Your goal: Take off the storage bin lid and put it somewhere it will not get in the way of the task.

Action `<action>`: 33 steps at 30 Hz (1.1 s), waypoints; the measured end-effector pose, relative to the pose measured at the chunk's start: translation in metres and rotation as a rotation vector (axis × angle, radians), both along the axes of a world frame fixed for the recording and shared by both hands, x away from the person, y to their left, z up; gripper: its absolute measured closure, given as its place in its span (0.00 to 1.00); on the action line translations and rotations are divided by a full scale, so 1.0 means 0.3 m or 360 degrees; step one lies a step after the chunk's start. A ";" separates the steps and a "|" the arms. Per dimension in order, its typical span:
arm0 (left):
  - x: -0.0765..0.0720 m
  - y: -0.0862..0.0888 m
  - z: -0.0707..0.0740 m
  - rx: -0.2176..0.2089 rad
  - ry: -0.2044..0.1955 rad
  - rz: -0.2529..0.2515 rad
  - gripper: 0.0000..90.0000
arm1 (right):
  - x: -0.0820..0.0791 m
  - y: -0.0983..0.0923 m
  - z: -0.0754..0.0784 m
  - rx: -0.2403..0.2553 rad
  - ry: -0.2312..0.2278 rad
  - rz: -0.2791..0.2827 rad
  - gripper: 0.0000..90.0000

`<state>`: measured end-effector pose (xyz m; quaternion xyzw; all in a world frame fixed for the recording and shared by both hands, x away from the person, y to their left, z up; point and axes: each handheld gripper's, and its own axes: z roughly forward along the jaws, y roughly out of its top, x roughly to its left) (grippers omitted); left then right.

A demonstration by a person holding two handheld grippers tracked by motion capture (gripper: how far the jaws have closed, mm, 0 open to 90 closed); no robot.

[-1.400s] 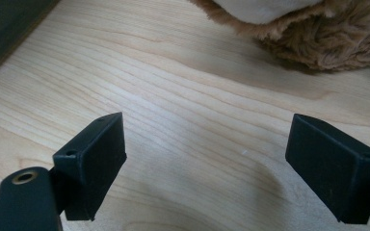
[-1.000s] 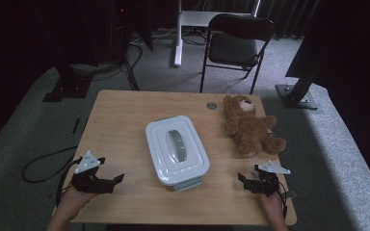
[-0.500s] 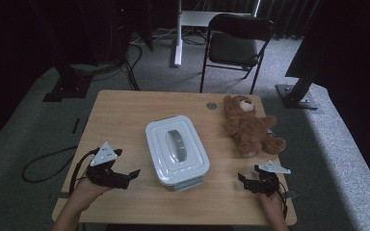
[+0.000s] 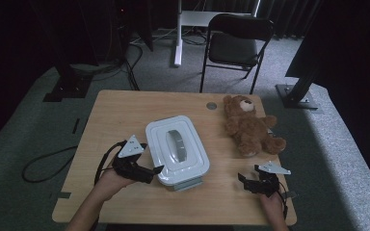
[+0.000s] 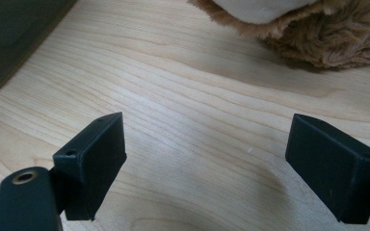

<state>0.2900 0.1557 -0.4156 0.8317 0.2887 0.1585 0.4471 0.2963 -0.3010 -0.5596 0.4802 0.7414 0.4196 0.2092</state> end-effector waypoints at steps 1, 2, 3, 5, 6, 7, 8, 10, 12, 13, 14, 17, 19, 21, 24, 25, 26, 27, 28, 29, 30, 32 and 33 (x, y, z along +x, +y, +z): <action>0.007 -0.013 -0.001 -0.0014 0.0006 -0.0001 0.04 | 0.000 0.000 0.000 0.0001 0.0000 0.0000 0.15; 0.007 -0.013 -0.001 -0.0014 0.0006 -0.0001 0.04 | 0.000 0.000 0.000 0.0001 0.0000 0.0000 0.15; 0.017 -0.033 -0.003 -0.0023 0.0017 -0.0020 0.04 | 0.000 0.000 0.000 0.0003 0.0000 0.0001 0.15; 0.028 -0.051 -0.006 -0.0034 0.0035 -0.0032 0.04 | -0.002 0.000 0.000 0.0004 -0.0004 0.0011 0.15; 0.040 -0.066 -0.008 -0.0030 0.0041 -0.0041 0.04 | -0.002 0.000 0.000 0.0000 -0.0009 0.0015 0.15; 0.040 -0.066 -0.008 -0.0030 0.0041 -0.0041 0.04 | -0.002 0.000 0.000 0.0000 -0.0009 0.0015 0.15; 0.052 -0.083 -0.008 -0.0042 0.0062 -0.0044 0.04 | -0.002 0.000 0.000 0.0000 -0.0009 0.0017 0.15; 0.058 -0.091 -0.008 -0.0037 0.0062 -0.0053 0.04 | -0.002 0.000 0.000 0.0001 -0.0009 0.0018 0.15; 0.067 -0.113 -0.007 -0.0034 0.0066 -0.0058 0.04 | -0.002 0.001 0.000 0.0002 -0.0011 0.0016 0.15; 0.070 -0.120 -0.007 -0.0027 0.0068 -0.0064 0.04 | -0.002 0.001 0.000 -0.0004 -0.0017 0.0020 0.15; 0.075 -0.132 -0.006 -0.0016 0.0068 -0.0053 0.04 | -0.003 0.002 0.000 -0.0004 -0.0015 0.0018 0.15; 0.087 -0.154 -0.002 -0.0005 0.0073 -0.0060 0.05 | -0.003 0.002 0.000 -0.0006 -0.0016 0.0019 0.15; 0.097 -0.169 -0.004 0.0007 0.0082 -0.0059 0.05 | -0.004 0.002 0.000 -0.0003 -0.0013 0.0023 0.15; 0.109 -0.180 -0.006 0.0019 0.0089 -0.0057 0.05 | -0.004 0.004 0.001 -0.0007 -0.0014 0.0024 0.15; 0.125 -0.193 -0.009 0.0016 0.0107 -0.0049 0.05 | -0.004 0.002 0.000 -0.0005 -0.0017 0.0026 0.15; 0.130 -0.197 -0.011 0.0019 0.0117 -0.0055 0.05 | -0.004 0.001 0.001 -0.0004 -0.0017 0.0026 0.15; 0.135 -0.201 -0.013 0.0019 0.0127 -0.0053 0.06 | -0.004 0.001 0.001 -0.0005 -0.0018 0.0025 0.15; 0.138 -0.204 -0.015 0.0026 0.0129 -0.0054 0.06 | -0.004 0.002 0.001 -0.0004 -0.0019 0.0023 0.15; 0.141 -0.208 -0.018 0.0033 0.0133 -0.0054 0.06 | -0.005 0.002 0.001 -0.0004 -0.0019 0.0024 0.15; 0.143 -0.211 -0.019 0.0047 0.0138 -0.0047 0.06 | -0.005 0.002 0.001 -0.0004 -0.0018 0.0024 0.15; 0.144 -0.214 -0.020 0.0043 0.0137 -0.0048 0.08 | -0.005 0.002 0.001 -0.0005 -0.0019 0.0024 0.15; 0.147 -0.223 -0.022 0.0043 0.0144 -0.0052 0.09 | -0.005 0.002 0.001 -0.0005 -0.0019 0.0025 0.15; 0.147 -0.228 -0.022 0.0049 0.0143 -0.0056 0.09 | -0.005 0.002 0.001 -0.0004 -0.0020 0.0025 0.15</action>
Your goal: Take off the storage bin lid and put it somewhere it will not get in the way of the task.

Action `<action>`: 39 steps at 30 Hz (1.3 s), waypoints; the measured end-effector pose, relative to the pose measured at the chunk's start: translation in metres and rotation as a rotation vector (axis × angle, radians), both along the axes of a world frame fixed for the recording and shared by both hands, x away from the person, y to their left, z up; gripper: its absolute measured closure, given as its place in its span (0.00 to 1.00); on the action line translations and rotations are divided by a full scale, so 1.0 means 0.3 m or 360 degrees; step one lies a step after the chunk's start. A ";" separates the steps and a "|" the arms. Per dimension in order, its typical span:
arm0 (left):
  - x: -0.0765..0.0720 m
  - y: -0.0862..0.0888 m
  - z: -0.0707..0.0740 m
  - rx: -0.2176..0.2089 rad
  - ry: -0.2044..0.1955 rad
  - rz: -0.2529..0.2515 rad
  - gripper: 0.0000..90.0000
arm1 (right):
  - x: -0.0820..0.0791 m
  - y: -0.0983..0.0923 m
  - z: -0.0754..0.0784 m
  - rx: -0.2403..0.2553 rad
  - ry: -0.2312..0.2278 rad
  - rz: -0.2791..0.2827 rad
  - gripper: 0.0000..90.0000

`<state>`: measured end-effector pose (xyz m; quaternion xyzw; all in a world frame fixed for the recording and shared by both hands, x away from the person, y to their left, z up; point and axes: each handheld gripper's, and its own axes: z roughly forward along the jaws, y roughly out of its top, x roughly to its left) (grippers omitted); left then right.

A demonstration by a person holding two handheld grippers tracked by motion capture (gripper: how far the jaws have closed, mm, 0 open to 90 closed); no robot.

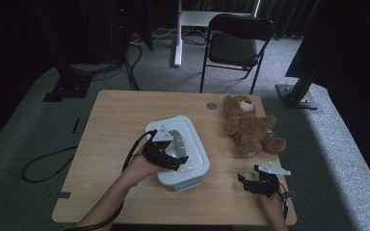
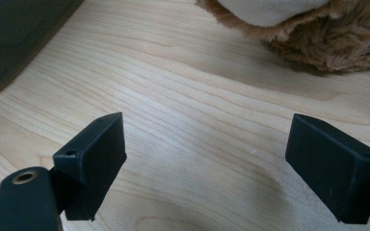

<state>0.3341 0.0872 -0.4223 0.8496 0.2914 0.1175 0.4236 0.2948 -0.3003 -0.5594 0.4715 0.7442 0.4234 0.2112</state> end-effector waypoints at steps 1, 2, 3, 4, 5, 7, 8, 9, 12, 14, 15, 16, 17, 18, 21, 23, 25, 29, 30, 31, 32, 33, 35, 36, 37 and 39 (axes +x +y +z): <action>0.001 -0.005 -0.001 0.0006 -0.0002 -0.0006 0.09 | 0.000 0.000 0.000 0.0001 0.0000 -0.0001 0.15; 0.001 -0.005 -0.001 0.0006 -0.0002 -0.0006 0.09 | 0.000 0.000 0.000 0.0001 0.0000 -0.0001 0.15; 0.003 -0.012 -0.002 0.0006 0.0000 -0.0018 0.09 | 0.000 0.000 0.000 0.0001 0.0000 -0.0002 0.15; 0.002 -0.014 -0.003 0.0005 -0.0001 -0.0022 0.10 | 0.000 0.000 0.000 0.0000 -0.0002 -0.0007 0.15; 0.003 -0.016 -0.003 -0.0005 -0.0003 -0.0018 0.16 | 0.000 0.000 0.000 0.0001 -0.0002 -0.0006 0.15; 0.004 -0.022 -0.004 0.0000 -0.0003 -0.0012 0.17 | -0.001 0.000 0.000 0.0000 -0.0001 -0.0005 0.15; 0.004 -0.026 -0.004 0.0006 -0.0009 -0.0007 0.18 | -0.001 0.001 0.000 -0.0003 -0.0003 -0.0003 0.15; 0.005 -0.032 -0.004 0.0012 -0.0002 -0.0009 0.18 | -0.001 0.001 0.000 -0.0003 -0.0003 -0.0004 0.15; 0.005 -0.038 -0.005 0.0028 -0.0011 0.0005 0.22 | -0.001 0.000 0.000 -0.0001 -0.0004 -0.0004 0.15; 0.007 -0.039 -0.006 0.0028 -0.0006 0.0009 0.26 | -0.001 0.000 0.000 0.0001 -0.0003 -0.0004 0.15; 0.006 -0.040 -0.006 0.0040 -0.0016 0.0007 0.30 | -0.001 0.000 0.000 0.0001 -0.0003 -0.0005 0.15; 0.005 -0.042 -0.008 0.0035 -0.0014 -0.0013 0.36 | -0.001 0.000 0.000 -0.0001 -0.0003 -0.0004 0.15; 0.005 -0.042 -0.008 0.0035 -0.0014 -0.0013 0.39 | -0.001 0.000 0.000 -0.0001 -0.0003 -0.0004 0.15; 0.002 -0.046 -0.011 0.0079 -0.0031 -0.0034 0.41 | -0.001 0.001 0.000 -0.0003 -0.0002 -0.0004 0.15; 0.002 -0.048 -0.015 0.0075 -0.0021 -0.0030 0.47 | -0.001 0.001 0.000 -0.0006 -0.0003 -0.0004 0.15; 0.002 -0.048 -0.019 0.0068 -0.0014 -0.0025 0.49 | -0.002 0.002 0.000 -0.0011 -0.0002 -0.0002 0.15; 0.003 -0.048 -0.020 0.0056 -0.0010 -0.0014 0.51 | -0.001 0.002 0.000 -0.0012 0.0000 -0.0001 0.15; 0.006 -0.044 -0.021 0.0032 0.0003 0.0013 0.56 | -0.001 0.002 0.000 -0.0011 0.0002 -0.0002 0.15; 0.005 -0.043 -0.022 0.0027 0.0004 0.0014 0.57 | -0.001 0.002 0.000 -0.0010 0.0002 -0.0002 0.15; 0.003 -0.043 -0.022 0.0027 0.0003 0.0017 0.57 | -0.001 0.002 0.000 -0.0010 0.0006 -0.0002 0.15; 0.002 -0.043 -0.022 0.0023 0.0003 0.0020 0.59 | 0.000 0.002 0.000 -0.0008 0.0007 -0.0002 0.15; 0.001 -0.043 -0.023 0.0019 0.0003 0.0022 0.59 | 0.000 0.002 0.000 -0.0008 0.0007 -0.0002 0.15; -0.003 -0.041 -0.024 0.0003 0.0004 0.0027 0.60 | 0.000 0.002 0.000 -0.0006 0.0009 -0.0003 0.15; -0.005 -0.040 -0.024 -0.0016 0.0006 0.0032 0.61 | 0.000 0.002 0.000 -0.0006 0.0009 -0.0003 0.15; -0.005 -0.037 -0.024 -0.0022 0.0010 0.0032 0.63 | 0.000 0.001 0.000 -0.0006 0.0009 -0.0002 0.15; -0.006 -0.035 -0.023 -0.0035 0.0013 0.0033 0.64 | 0.000 0.001 0.000 -0.0007 0.0009 -0.0003 0.15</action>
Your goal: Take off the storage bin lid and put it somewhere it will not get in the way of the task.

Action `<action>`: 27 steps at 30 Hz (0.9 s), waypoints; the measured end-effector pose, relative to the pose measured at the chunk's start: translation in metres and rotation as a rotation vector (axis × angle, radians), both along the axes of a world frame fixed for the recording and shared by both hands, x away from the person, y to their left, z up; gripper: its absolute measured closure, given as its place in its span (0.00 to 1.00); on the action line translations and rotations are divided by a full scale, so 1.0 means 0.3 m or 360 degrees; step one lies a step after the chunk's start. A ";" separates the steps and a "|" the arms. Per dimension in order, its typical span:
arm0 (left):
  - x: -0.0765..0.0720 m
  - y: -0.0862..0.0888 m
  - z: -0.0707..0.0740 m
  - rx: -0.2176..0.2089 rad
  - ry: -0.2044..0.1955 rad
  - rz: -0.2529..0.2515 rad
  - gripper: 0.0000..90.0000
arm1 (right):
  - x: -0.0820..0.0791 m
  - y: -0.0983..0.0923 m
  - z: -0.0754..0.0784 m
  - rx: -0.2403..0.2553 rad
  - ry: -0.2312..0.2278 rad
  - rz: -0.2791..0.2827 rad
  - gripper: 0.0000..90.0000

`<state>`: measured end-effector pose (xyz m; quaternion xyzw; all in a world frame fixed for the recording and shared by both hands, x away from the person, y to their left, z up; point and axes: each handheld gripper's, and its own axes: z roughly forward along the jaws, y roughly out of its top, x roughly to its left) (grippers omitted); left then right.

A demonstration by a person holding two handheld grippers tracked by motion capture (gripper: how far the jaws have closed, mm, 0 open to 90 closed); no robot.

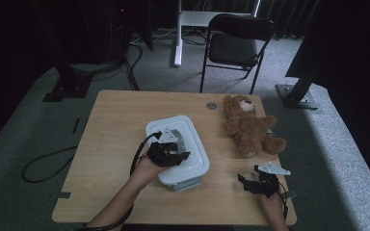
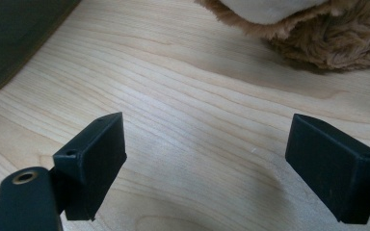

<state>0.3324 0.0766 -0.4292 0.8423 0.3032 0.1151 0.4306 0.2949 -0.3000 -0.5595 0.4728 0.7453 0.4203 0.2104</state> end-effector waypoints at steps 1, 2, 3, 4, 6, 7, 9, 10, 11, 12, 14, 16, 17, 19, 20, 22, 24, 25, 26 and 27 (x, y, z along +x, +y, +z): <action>-0.002 0.001 0.002 0.0002 0.0001 -0.0004 0.64 | 0.000 0.000 0.000 0.0000 0.0000 -0.0001 0.15; -0.002 0.001 0.002 0.0002 0.0001 -0.0004 0.64 | 0.000 0.000 0.000 0.0000 0.0000 -0.0001 0.15; -0.004 0.003 0.006 0.0002 -0.0002 -0.0011 0.65 | 0.000 0.000 0.000 0.0001 0.0000 -0.0001 0.15; -0.004 0.003 0.006 0.0002 -0.0002 -0.0011 0.65 | 0.000 0.000 0.000 0.0001 0.0000 -0.0001 0.15; -0.008 0.004 0.013 0.0007 -0.0006 -0.0023 0.66 | 0.000 0.000 0.000 0.0000 0.0001 -0.0001 0.15; -0.011 0.005 0.016 0.0007 -0.0014 -0.0032 0.66 | 0.000 -0.001 0.000 0.0001 0.0000 -0.0001 0.15; -0.016 0.008 0.026 0.0001 -0.0030 -0.0042 0.67 | 0.000 -0.001 0.000 0.0002 0.0000 -0.0001 0.15; -0.018 0.009 0.029 -0.0011 -0.0030 -0.0041 0.68 | 0.000 -0.001 0.000 0.0002 0.0001 -0.0003 0.15; -0.021 0.012 0.035 -0.0014 -0.0036 -0.0045 0.68 | 0.000 -0.001 0.000 0.0002 0.0001 -0.0002 0.15; -0.023 0.014 0.040 -0.0021 -0.0042 -0.0046 0.68 | 0.000 -0.001 0.000 0.0002 0.0001 -0.0002 0.15; -0.029 0.019 0.054 -0.0023 -0.0067 -0.0046 0.69 | 0.000 -0.001 0.000 0.0002 0.0002 -0.0004 0.15; -0.033 0.029 0.068 -0.0034 -0.0082 -0.0041 0.69 | 0.001 -0.001 0.000 0.0006 0.0001 -0.0006 0.15; -0.036 0.037 0.077 -0.0043 -0.0086 -0.0041 0.69 | 0.001 -0.002 0.000 0.0007 0.0001 -0.0006 0.15; -0.041 0.047 0.091 -0.0040 -0.0112 -0.0036 0.70 | 0.001 -0.003 0.000 0.0008 0.0003 -0.0007 0.15; -0.043 0.051 0.096 -0.0039 -0.0118 -0.0032 0.70 | 0.001 -0.003 0.000 0.0008 0.0003 -0.0007 0.15; -0.049 0.062 0.107 -0.0050 -0.0133 -0.0027 0.70 | 0.002 -0.003 0.000 0.0008 0.0004 -0.0010 0.15; -0.055 0.075 0.118 -0.0054 -0.0147 -0.0024 0.70 | 0.002 -0.003 0.000 0.0007 0.0005 -0.0011 0.15; -0.057 0.081 0.123 -0.0053 -0.0153 -0.0023 0.71 | 0.002 -0.003 0.000 0.0008 0.0010 -0.0014 0.15; -0.060 0.086 0.126 -0.0059 -0.0157 -0.0017 0.71 | 0.002 -0.003 0.000 0.0008 0.0010 -0.0014 0.15; -0.062 0.093 0.131 -0.0056 -0.0159 -0.0014 0.71 | 0.002 -0.002 0.000 0.0011 0.0013 -0.0018 0.15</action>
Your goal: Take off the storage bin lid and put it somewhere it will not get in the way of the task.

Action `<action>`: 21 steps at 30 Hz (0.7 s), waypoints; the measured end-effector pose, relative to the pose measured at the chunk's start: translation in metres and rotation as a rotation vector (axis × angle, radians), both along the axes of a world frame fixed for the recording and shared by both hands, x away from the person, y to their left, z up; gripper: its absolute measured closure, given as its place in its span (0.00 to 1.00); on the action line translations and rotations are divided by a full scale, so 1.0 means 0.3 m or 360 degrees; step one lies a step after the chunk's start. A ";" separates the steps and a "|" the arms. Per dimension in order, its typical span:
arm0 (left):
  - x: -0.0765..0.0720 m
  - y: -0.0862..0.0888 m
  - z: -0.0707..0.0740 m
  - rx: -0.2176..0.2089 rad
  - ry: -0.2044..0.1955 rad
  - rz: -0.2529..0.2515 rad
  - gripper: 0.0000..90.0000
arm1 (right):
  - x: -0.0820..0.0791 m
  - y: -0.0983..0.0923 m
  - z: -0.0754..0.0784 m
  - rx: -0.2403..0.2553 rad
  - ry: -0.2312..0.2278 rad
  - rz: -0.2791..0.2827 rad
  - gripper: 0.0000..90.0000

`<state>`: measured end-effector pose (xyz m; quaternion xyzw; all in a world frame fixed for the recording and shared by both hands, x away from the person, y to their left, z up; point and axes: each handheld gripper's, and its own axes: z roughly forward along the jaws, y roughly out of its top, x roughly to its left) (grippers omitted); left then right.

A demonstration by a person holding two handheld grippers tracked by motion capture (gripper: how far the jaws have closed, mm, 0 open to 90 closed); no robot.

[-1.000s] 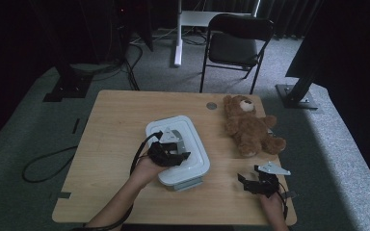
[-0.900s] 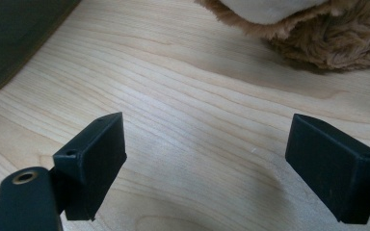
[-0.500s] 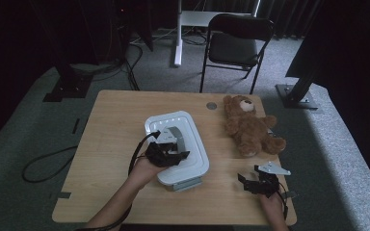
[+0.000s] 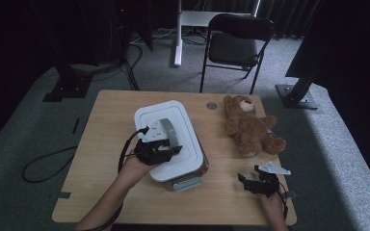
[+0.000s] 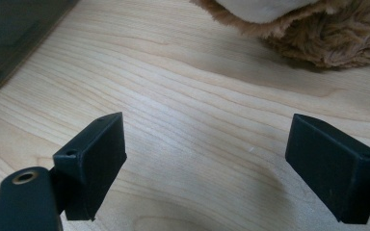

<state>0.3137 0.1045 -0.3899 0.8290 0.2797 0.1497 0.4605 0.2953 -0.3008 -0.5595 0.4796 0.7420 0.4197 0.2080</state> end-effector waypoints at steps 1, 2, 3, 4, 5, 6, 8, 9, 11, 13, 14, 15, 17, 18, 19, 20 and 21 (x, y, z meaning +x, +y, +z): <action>-0.001 0.002 0.002 -0.0001 -0.0004 0.0005 0.71 | 0.000 0.000 0.000 0.0000 0.0000 0.0000 0.15; -0.004 0.011 0.007 -0.0002 -0.0012 0.0007 0.71 | 0.000 0.000 0.000 0.0000 0.0000 0.0000 0.15; -0.006 0.016 0.009 -0.0002 -0.0013 0.0010 0.71 | 0.000 0.000 0.000 0.0000 0.0001 -0.0001 0.15; -0.010 0.026 0.014 -0.0004 -0.0020 0.0015 0.71 | 0.000 0.000 0.000 -0.0001 0.0001 -0.0001 0.15; -0.010 0.026 0.014 -0.0004 -0.0020 0.0015 0.72 | 0.000 0.000 0.000 -0.0001 0.0001 -0.0001 0.15; -0.013 0.035 0.018 -0.0009 -0.0017 0.0013 0.72 | 0.000 0.000 0.000 -0.0001 0.0001 -0.0003 0.15; -0.018 0.054 0.026 0.0003 -0.0029 0.0023 0.72 | 0.000 0.000 0.000 -0.0001 0.0000 -0.0003 0.15; -0.018 0.054 0.026 0.0003 -0.0029 0.0023 0.72 | 0.000 0.000 0.000 -0.0001 0.0000 -0.0003 0.15; -0.023 0.068 0.031 0.0005 -0.0035 0.0036 0.72 | 0.000 0.000 0.000 -0.0002 0.0001 -0.0003 0.15; -0.029 0.086 0.037 0.0008 -0.0042 0.0043 0.72 | 0.000 0.000 0.000 -0.0002 0.0001 -0.0005 0.15; -0.033 0.096 0.040 0.0008 -0.0044 0.0047 0.72 | 0.000 0.000 0.000 -0.0003 0.0002 -0.0005 0.15; -0.036 0.102 0.041 0.0006 -0.0048 0.0047 0.72 | 0.000 0.001 0.000 -0.0005 0.0001 -0.0004 0.15; -0.043 0.116 0.043 0.0010 -0.0053 0.0053 0.72 | 0.000 0.001 0.000 -0.0006 0.0001 -0.0005 0.15; -0.048 0.128 0.043 0.0008 -0.0055 0.0056 0.72 | 0.001 0.001 0.000 -0.0007 0.0002 -0.0006 0.15; -0.051 0.138 0.043 0.0010 -0.0058 0.0057 0.72 | 0.001 0.001 0.000 -0.0007 0.0002 -0.0006 0.15; -0.055 0.148 0.042 0.0001 -0.0061 0.0060 0.72 | 0.001 0.001 0.000 -0.0007 0.0003 -0.0007 0.15; -0.059 0.159 0.042 -0.0005 -0.0065 0.0062 0.72 | 0.001 0.001 0.000 -0.0006 0.0004 -0.0007 0.15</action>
